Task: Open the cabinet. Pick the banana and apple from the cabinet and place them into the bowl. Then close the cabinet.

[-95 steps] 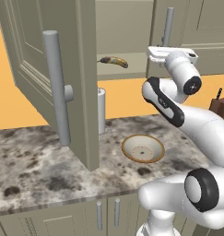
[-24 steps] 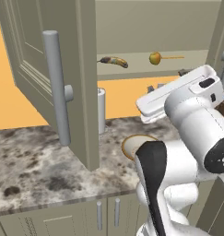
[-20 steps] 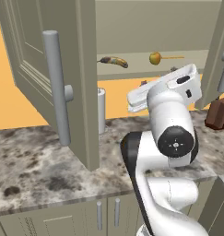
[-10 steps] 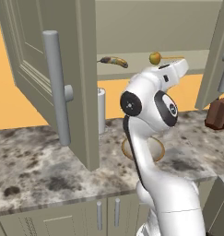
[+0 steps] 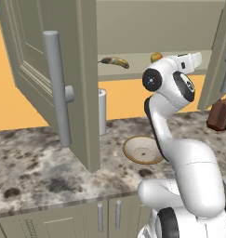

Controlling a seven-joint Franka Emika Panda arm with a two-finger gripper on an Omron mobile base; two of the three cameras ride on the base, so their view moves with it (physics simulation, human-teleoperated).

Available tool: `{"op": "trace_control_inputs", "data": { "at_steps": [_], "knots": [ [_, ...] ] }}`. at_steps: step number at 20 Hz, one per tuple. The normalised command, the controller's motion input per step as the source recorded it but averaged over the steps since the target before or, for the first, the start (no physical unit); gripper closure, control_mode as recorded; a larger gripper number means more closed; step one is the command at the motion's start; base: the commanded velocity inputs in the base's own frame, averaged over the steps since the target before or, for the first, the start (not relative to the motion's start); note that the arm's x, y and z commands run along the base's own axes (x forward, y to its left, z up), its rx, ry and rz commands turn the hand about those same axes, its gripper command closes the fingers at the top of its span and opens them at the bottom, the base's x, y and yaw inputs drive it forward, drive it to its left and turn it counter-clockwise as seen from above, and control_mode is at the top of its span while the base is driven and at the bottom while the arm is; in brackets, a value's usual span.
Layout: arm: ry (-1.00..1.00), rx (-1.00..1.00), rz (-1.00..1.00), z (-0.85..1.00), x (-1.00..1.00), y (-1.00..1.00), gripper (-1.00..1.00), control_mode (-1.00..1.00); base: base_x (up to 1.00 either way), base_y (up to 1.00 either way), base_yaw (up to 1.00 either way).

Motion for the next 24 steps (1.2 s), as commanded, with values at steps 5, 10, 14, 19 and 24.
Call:
{"op": "trace_control_inputs", "data": {
  "at_steps": [5, 10, 14, 19, 24],
  "knots": [
    [0.0, 0.12, -0.14, 0.04, -0.01, -0.83, -1.0, -1.0, 0.0, 0.0, 0.0],
    [-0.07, 0.13, -0.18, 0.25, -0.29, -0.69, -1.0, -1.0, 0.0, 0.0, 0.0],
    [-0.11, 0.13, -0.19, 0.29, -0.34, -0.71, -1.0, -1.0, 0.0, 0.0, 0.0],
    [-0.24, 0.08, -0.17, 0.23, -0.34, -0.86, -1.0, -1.0, 0.0, 0.0, 0.0],
    [-0.39, 0.05, -0.31, 0.14, -0.48, -0.86, -1.0, -1.0, 0.0, 0.0, 0.0]
  ]
}}
